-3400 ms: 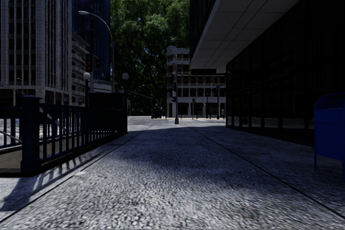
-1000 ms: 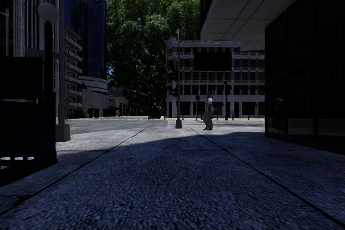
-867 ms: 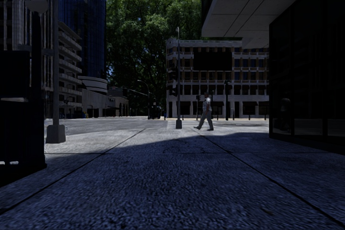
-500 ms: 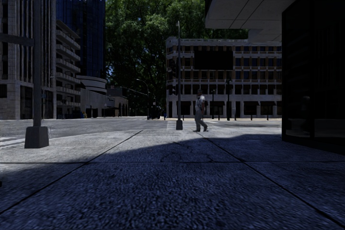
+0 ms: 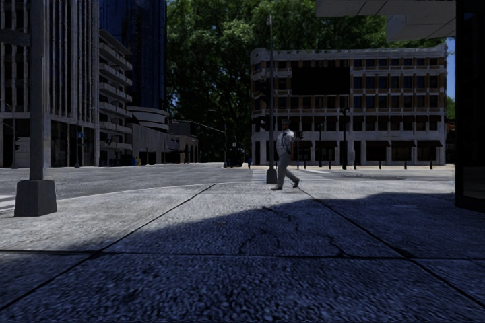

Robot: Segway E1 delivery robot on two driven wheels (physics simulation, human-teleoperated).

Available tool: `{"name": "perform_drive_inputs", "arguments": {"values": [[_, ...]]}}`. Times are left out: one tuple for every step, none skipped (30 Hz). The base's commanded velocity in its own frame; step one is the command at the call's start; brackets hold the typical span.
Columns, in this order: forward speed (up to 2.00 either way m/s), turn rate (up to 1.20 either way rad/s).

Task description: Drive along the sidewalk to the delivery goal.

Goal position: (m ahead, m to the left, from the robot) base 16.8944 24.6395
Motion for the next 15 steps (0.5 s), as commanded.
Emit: {"name": "perform_drive_inputs", "arguments": {"values": [[1.41,0.57],[1.41,0.58],[1.41,0.59],[1.41,0.62],[1.41,0.63],[1.41,0.65],[1.41,0.68],[1.40,0.70],[1.40,0.70],[1.40,0.70],[1.40,0.70],[1.40,0.70],[1.40,0.70],[1.40,0.70],[1.44,0.70]]}}
